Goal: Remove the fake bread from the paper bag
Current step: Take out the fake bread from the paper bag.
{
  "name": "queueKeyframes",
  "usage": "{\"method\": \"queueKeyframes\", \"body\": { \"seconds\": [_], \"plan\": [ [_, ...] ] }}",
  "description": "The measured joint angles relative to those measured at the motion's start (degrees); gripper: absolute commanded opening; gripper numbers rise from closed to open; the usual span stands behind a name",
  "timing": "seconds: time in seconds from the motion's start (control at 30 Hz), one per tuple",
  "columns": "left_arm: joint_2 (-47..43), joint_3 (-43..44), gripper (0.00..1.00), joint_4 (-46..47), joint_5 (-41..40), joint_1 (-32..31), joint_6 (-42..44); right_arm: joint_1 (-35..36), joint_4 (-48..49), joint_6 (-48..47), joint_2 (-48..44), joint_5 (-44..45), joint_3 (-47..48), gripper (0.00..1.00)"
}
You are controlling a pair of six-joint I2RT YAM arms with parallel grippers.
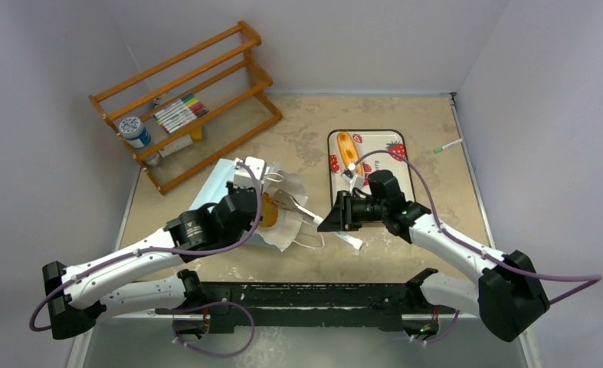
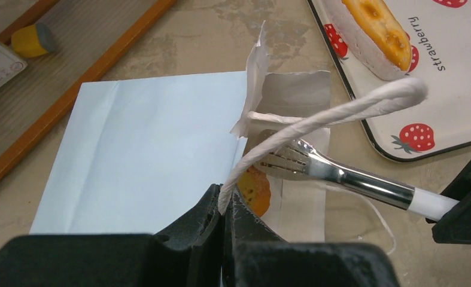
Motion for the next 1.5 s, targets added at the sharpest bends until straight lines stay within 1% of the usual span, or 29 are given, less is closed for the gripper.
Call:
{"method": "queueKeyframes", "body": {
  "seconds": [0.13,0.23,0.4,0.53,0.7,0.87,1.0,1.1,1.27,1.5],
  "plan": [
    [-3.4,-1.9,0.0,-0.1,0.3,0.0,-1.5,0.0,3.1,1.0,2.0,1.1,-3.3,0.0],
    [-4.3,-2.3,0.0,-0.2,0.7,0.0,-1.7,0.5,2.9,1.4,4.5,2.3,-3.8,0.04],
    [-4.9,-2.6,0.0,0.0,1.3,0.0,-1.9,2.5,2.1,2.8,1.0,5.0,-3.8,0.17],
    [-6.9,-3.5,0.0,0.4,1.7,0.0,-1.9,3.1,3.0,4.0,0.0,5.3,-4.3,0.25],
    [-6.4,-3.5,0.0,0.6,1.7,0.0,-1.9,4.0,4.9,4.3,4.0,3.6,-4.0,0.28],
    [-1.0,-1.7,0.0,0.9,2.3,0.0,-1.4,5.4,5.1,2.2,11.0,1.2,-2.2,0.3],
    [1.6,-1.3,0.0,1.5,2.7,0.0,-1.3,5.4,4.8,0.7,12.3,-0.4,-2.0,0.35],
    [1.9,-1.3,0.0,1.9,3.1,0.0,-1.4,5.4,5.3,-0.2,13.1,-1.7,-1.9,0.36],
    [1.9,-1.3,0.0,2.2,3.9,0.0,-1.5,5.4,6.5,-1.0,17.8,-3.7,0.0,0.37],
    [0.9,-1.3,0.0,2.6,5.5,0.0,-1.9,5.4,9.6,-1.4,20.6,-5.1,1.7,0.38]
  ]
}}
